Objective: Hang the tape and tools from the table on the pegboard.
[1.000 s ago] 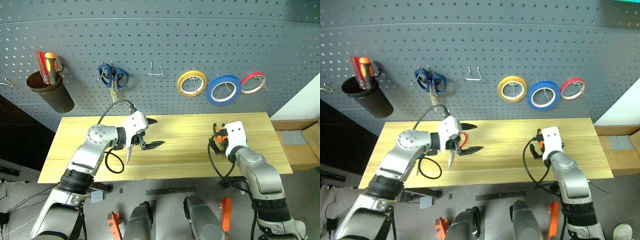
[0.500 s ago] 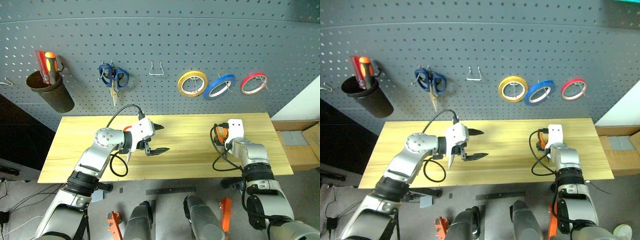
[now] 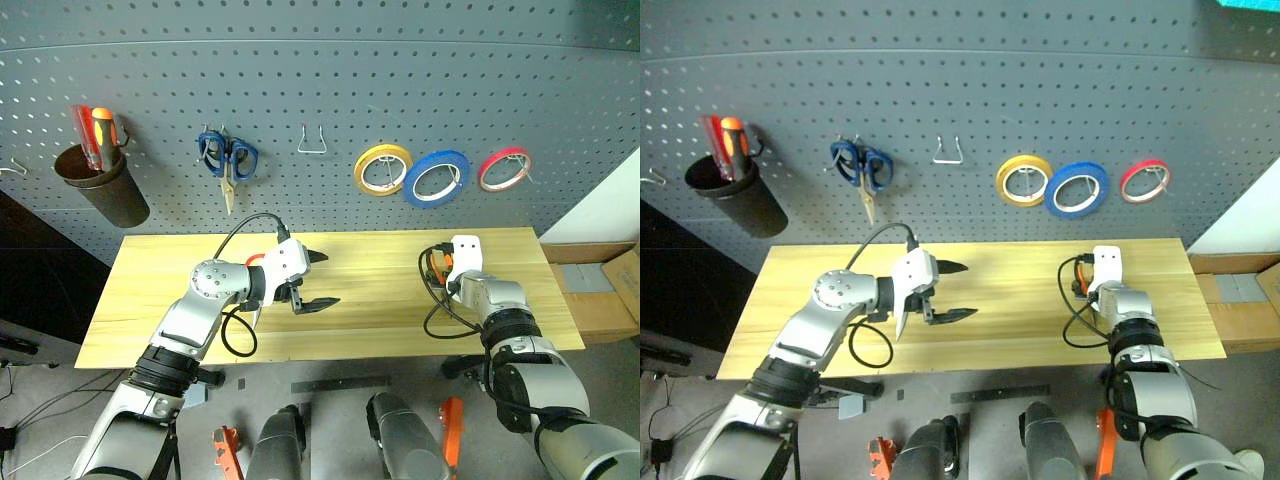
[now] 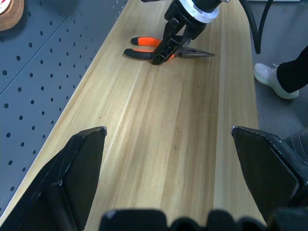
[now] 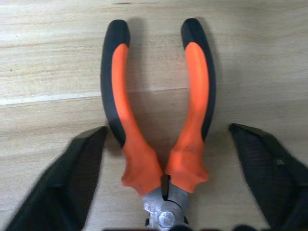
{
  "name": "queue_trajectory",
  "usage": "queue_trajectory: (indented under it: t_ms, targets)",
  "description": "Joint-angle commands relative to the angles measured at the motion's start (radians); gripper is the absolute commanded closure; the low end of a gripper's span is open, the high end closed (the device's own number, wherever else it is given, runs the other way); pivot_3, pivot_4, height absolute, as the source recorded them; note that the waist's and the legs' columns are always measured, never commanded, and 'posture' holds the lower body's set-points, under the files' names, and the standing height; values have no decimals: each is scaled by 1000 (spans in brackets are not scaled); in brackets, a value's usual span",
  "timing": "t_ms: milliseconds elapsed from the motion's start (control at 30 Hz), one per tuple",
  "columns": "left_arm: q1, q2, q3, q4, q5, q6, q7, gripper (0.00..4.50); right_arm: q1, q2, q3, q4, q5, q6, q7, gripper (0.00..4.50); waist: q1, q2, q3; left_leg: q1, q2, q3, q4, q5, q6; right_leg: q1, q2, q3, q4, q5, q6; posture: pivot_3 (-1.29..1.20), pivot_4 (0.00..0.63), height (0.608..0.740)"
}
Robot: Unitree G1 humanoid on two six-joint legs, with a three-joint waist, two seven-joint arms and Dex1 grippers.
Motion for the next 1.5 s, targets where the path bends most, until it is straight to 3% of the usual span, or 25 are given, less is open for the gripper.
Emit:
queue_trajectory:
  t_ms: [33, 133, 167, 333, 533, 700, 867, 1100, 1500]
  targets:
    - [6, -4, 21, -42, -11, 0, 14, 0, 1, -17, 27, 31, -33, -19, -5, 1570, 0, 0, -3, 0, 0, 0, 0, 0, 0, 0, 0, 0, 0, 0, 0, -157, 195, 740]
    - [15, -10, 38, -44, -25, 11, 31, 0, 3, -8, 26, 21, -29, -30, -15, 2568, 0, 0, -6, 0, 0, 0, 0, 0, 0, 0, 0, 0, 0, 0, 0, -159, 195, 740]
    - [22, -10, 45, -47, -31, 13, 39, 0, 7, -5, 27, 9, -28, -33, -19, 2643, -1, 0, -6, 0, 0, 0, 0, 0, 0, 1, 0, 0, 0, 0, 0, -159, 195, 740]
    - [72, -8, 97, -90, -67, 38, 69, 0, 64, 7, 26, -201, -6, 26, -16, 2641, 1, 0, -6, 0, 0, 0, 0, 0, 0, 0, 0, 0, 0, 0, 0, -154, 203, 740]
    - [155, 14, 211, -162, -143, 113, 115, 0, 263, 68, 55, -877, 56, 316, -20, 2642, 1, 0, -6, 0, 1, -1, -1, 0, 0, -1, 0, 0, 1, 0, 0, -146, 205, 740]
    - [227, 18, 286, -210, -161, 120, 178, 0, 447, 133, 187, -1383, 86, 533, -42, 2642, 5, 1, -8, 0, 2, -2, -1, 0, 0, -1, 0, -1, 1, 0, 0, -149, 207, 740]
    - [261, 4, 326, -253, -208, 143, 212, 0, 517, 142, 328, -1622, 76, 603, -55, 2642, 6, 0, -8, 0, 2, -2, 0, 0, 0, -1, -1, 0, 0, 0, 0, -148, 211, 740]
    - [262, -6, 400, -302, -344, 231, 221, 0, 356, 132, 372, -1667, 46, 566, -50, 2642, 6, -1, -9, 0, 2, -1, 1, 0, 0, -1, 1, 0, 0, 0, 0, -137, 207, 740]
    - [284, 55, 522, -310, -380, 204, 244, 0, 45, 205, 364, -1294, 5, 270, -23, 2642, 17, -7, -16, 0, 2, -2, -2, 0, 0, -1, 0, -2, 0, 0, 0, -27, 159, 740]
